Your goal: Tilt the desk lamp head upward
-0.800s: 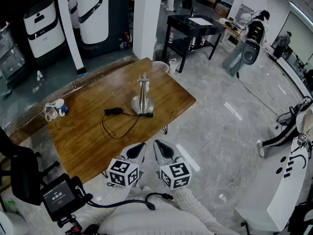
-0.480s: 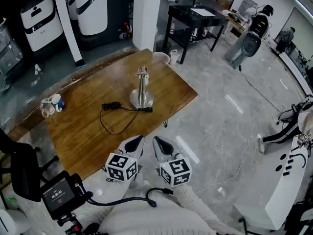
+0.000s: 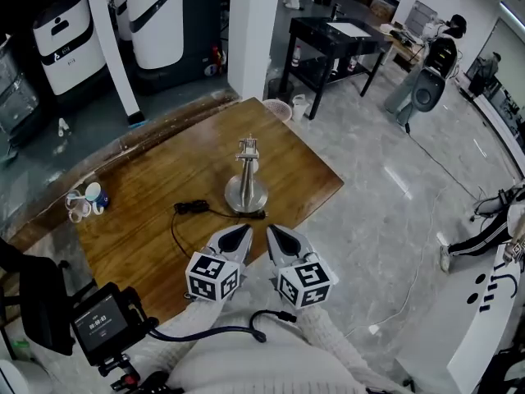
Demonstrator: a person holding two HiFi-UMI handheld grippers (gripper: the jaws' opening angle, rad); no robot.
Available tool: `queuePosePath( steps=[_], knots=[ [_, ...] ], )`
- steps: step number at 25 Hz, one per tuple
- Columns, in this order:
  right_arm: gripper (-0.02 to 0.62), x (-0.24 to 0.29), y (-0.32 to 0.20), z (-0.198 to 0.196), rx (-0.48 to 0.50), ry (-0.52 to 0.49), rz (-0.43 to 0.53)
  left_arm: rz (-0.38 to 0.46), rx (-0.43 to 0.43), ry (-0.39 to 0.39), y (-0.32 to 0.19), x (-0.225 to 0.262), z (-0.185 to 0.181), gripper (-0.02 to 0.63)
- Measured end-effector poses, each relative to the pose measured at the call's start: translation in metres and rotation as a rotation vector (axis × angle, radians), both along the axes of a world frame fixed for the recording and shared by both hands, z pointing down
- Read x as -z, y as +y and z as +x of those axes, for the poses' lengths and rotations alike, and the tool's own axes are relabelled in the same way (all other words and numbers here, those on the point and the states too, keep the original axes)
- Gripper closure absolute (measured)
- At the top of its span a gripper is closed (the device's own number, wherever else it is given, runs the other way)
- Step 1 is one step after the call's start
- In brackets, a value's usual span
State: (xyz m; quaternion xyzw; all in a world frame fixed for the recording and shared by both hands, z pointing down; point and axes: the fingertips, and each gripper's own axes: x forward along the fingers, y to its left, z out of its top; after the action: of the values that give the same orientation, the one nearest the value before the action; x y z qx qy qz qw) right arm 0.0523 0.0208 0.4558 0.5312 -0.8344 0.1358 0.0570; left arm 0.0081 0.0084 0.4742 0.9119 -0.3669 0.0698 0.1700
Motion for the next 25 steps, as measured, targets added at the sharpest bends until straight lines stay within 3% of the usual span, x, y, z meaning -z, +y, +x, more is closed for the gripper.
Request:
queuePosePath(
  steps=[9, 18, 25],
  knots=[
    [0.597, -0.016, -0.064, -0.003, -0.024, 0.0, -0.065, 0.006, -0.029, -0.044, -0.07, -0.004, 0.004, 0.559],
    [0.594, -0.039, -0.087, -0.013, 0.004, -0.008, -0.153, -0.016, -0.001, -0.081, -0.111, -0.027, -0.008, 0.503],
    [0.592, -0.048, -0.107, 0.002, 0.008, -0.024, -0.204, -0.034, -0.007, -0.112, -0.136, -0.045, 0.005, 0.46]
  ],
)
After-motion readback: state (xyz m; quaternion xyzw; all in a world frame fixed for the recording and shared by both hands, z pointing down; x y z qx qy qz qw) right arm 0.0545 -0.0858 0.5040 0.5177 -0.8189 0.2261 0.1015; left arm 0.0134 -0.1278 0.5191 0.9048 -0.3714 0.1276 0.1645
